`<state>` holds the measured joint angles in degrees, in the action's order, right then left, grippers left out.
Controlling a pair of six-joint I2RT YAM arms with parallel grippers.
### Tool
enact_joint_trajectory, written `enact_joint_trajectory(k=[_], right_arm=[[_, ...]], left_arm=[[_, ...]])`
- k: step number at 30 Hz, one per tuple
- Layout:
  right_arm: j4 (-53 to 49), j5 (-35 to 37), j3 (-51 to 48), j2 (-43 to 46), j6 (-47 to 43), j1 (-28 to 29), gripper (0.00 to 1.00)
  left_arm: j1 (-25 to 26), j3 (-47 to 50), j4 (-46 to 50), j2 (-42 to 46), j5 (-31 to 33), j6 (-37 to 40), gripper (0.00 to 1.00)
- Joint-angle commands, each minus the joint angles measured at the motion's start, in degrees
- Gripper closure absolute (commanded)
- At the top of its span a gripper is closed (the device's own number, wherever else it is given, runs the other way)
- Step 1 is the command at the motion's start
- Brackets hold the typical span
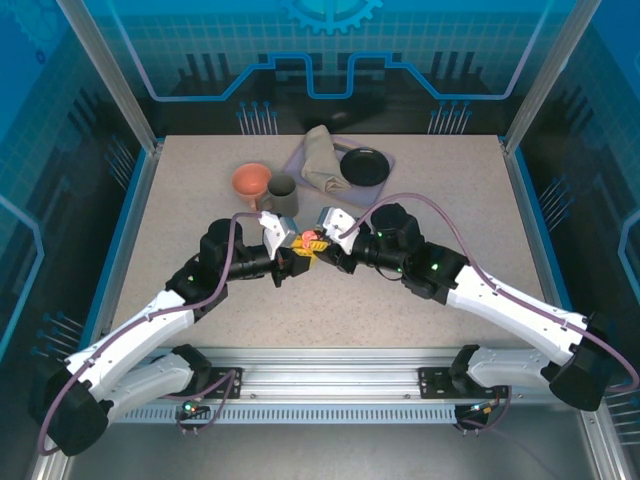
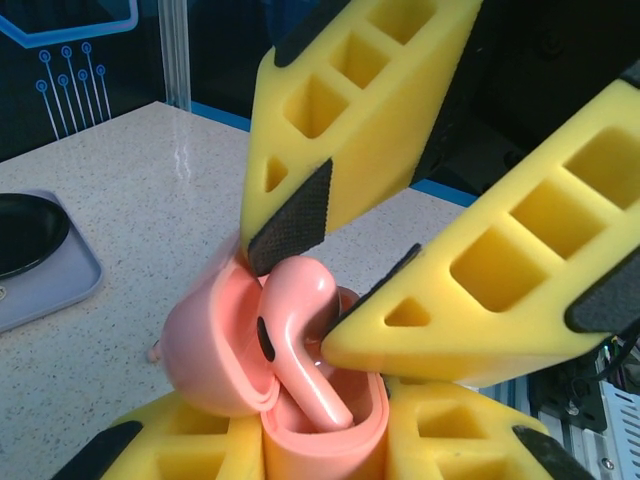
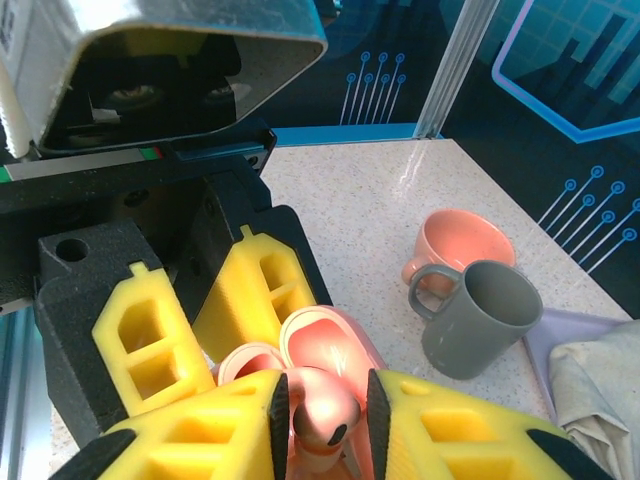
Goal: Insert the wireless bluetooth earbuds into the charging case
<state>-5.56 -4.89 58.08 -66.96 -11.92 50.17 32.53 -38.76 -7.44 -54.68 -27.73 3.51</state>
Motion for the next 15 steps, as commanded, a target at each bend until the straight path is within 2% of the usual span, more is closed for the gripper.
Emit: enact_joint_trajectory(k=[1, 7, 15], right_arm=[[-1.5, -6.5, 1.6, -0.8, 2.4, -0.3, 0.69], [-2.3, -8.5, 2.8, -2.0, 2.8, -0.5, 0.76], [-3.9, -8.8, 3.6, -2.2, 1.9, -0.4, 0.74]], left_arm=[[0.3, 0.2, -5.0, 0.8, -0.3, 0.7, 1.00], [0.3, 0.4, -5.9, 0.7, -0.2, 0.6, 1.00], [0.3, 0.1, -6.0, 0.4, 0.1, 1.0, 1.00]])
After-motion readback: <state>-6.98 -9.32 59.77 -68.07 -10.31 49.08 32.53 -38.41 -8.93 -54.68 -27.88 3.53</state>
